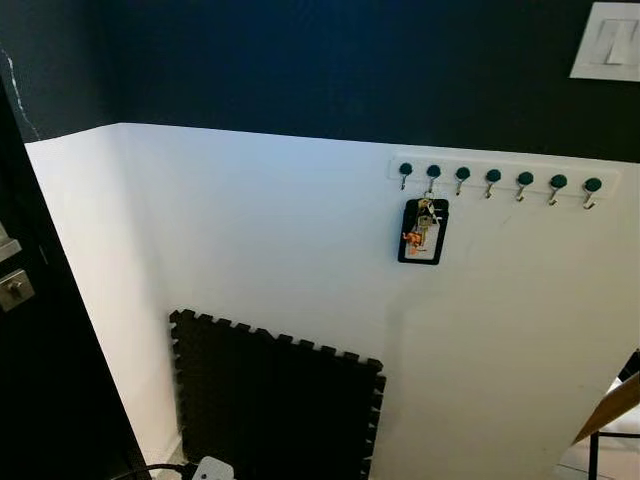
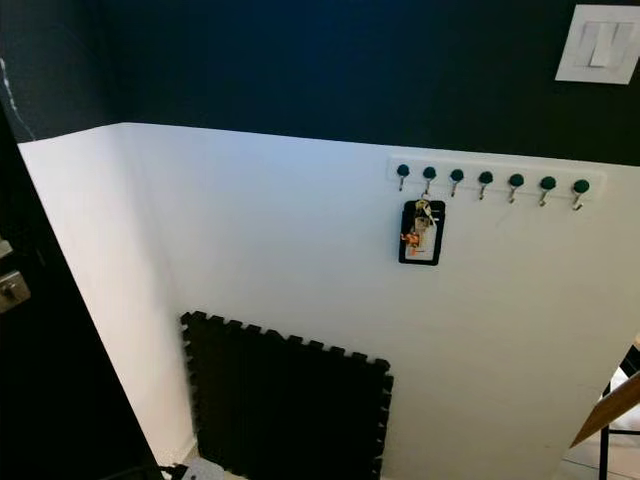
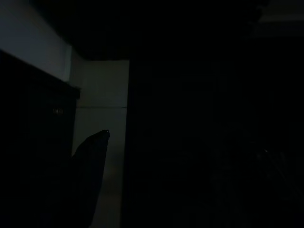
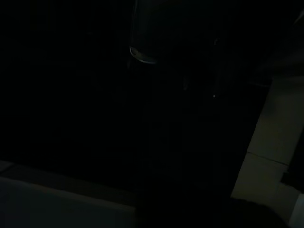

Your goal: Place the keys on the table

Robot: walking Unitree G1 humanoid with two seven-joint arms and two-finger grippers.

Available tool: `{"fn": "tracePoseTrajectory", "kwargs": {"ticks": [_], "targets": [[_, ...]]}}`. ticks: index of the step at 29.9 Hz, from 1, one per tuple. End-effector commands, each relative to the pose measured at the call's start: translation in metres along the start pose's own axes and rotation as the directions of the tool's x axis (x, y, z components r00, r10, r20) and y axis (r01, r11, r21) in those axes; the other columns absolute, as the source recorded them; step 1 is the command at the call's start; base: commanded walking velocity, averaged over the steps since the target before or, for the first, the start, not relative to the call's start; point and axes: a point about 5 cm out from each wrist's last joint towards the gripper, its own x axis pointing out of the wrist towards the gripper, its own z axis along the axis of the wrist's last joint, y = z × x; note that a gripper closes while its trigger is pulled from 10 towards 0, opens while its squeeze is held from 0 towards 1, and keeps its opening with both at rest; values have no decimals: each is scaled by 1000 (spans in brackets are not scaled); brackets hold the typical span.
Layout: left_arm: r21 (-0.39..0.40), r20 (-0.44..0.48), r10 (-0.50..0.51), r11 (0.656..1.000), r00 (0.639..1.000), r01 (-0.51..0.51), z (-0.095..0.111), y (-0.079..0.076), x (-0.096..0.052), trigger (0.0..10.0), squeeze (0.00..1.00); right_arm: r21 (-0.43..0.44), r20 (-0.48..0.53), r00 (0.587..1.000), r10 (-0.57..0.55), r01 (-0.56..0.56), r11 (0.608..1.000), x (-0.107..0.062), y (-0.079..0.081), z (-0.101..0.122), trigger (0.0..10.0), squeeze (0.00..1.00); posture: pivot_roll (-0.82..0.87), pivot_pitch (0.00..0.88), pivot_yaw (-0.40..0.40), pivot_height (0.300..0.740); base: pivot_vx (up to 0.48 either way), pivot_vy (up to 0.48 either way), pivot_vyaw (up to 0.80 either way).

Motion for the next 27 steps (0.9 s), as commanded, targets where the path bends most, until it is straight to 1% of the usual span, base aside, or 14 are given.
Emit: {"fn": "tracePoseTrajectory", "kwargs": {"ticks": [1, 9, 10, 18, 27], "targets": [[14, -14, -5, 1000, 1000, 5, -2, -1, 0, 10000, 0, 16, 2, 1000, -12, 12, 1000, 0, -1, 0, 10000, 0, 75, 14, 2, 740, 0, -480, 0], [17, -15, -3, 1000, 1000, 3, -2, -1, 0, 10000, 0, 20, 2, 1000, -14, 14, 1000, 0, -1, 0, 10000, 0, 73, 12, 5, 740, 0, -480, 0], [13, -19, 14, 1000, 1000, -14, -2, 1, 1, 10000, 0, 21, 4, 1000, -15, 15, 1000, 0, -1, 0, 10000, 0, 73, 13, 6, 740, 0, 0, 0], [31, -11, 26, 999, 1000, -26, 0, 4, 1, 10000, 0, 25, 15, 1000, -14, 14, 1000, 1, 0, 3, 10000, 0, 71, 10, 7, 740, 0, 0, 0], [29, -11, 37, 999, 999, -37, 1, 4, 2, 10000, 0, 24, 29, 999, -12, 12, 1000, 3, 1, 7, 10000, 0, 72, 10, 6, 740, 0, 0, 0]]}}
